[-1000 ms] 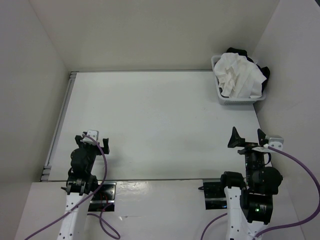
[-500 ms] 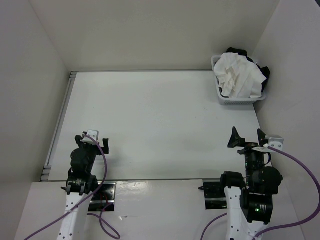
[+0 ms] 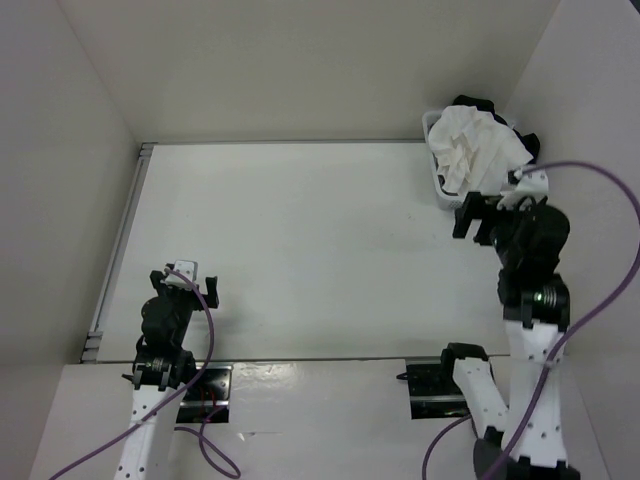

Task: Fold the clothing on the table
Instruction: Grab the skirt from the pile

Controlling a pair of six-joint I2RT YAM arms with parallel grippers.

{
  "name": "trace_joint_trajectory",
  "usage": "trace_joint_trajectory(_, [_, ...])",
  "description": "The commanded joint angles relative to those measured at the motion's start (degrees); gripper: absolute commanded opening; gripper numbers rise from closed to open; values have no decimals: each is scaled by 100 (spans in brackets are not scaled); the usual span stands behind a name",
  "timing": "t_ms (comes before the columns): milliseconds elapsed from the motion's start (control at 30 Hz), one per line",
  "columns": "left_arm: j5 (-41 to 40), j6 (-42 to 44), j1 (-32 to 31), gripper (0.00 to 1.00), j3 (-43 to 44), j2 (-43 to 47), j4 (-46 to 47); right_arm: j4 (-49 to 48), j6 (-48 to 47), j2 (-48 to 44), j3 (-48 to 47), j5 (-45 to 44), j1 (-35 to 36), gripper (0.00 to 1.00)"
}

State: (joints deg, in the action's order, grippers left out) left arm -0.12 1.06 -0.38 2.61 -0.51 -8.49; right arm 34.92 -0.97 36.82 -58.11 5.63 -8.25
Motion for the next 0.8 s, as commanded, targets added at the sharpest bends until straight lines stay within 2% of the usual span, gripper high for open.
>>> trace_joint_trajectory(0, [12, -97, 38, 100, -244, 798, 278, 532, -96, 1123, -1569, 220, -36, 98])
trace_joint_trajectory(100, [12, -97, 38, 100, -244, 798, 278, 1286, -342, 2388, -2736, 1, 139, 98])
trace_joint_trajectory(167, [12, -97, 38, 100, -244, 798, 278, 1561, -499, 3195, -3300, -456, 323, 98])
trace_joint_trajectory(233, [12, -97, 38, 100, -244, 798, 278, 1641, -500, 3559, -3461, -1095, 596, 98])
trace_joint_trajectory(333, [12, -97, 38, 100, -244, 798, 278, 1159, -500, 3876, -3409, -1336, 597, 98])
trace_joint_trajectory(567, [12, -97, 38, 100, -244, 798, 278, 1149, -553, 5342, -4085, -1152, 246, 98])
trace_joint_trajectory(767, [12, -97, 38, 100, -244, 798, 278, 1035, -553, 6090, -4796, -1081, 113, 98])
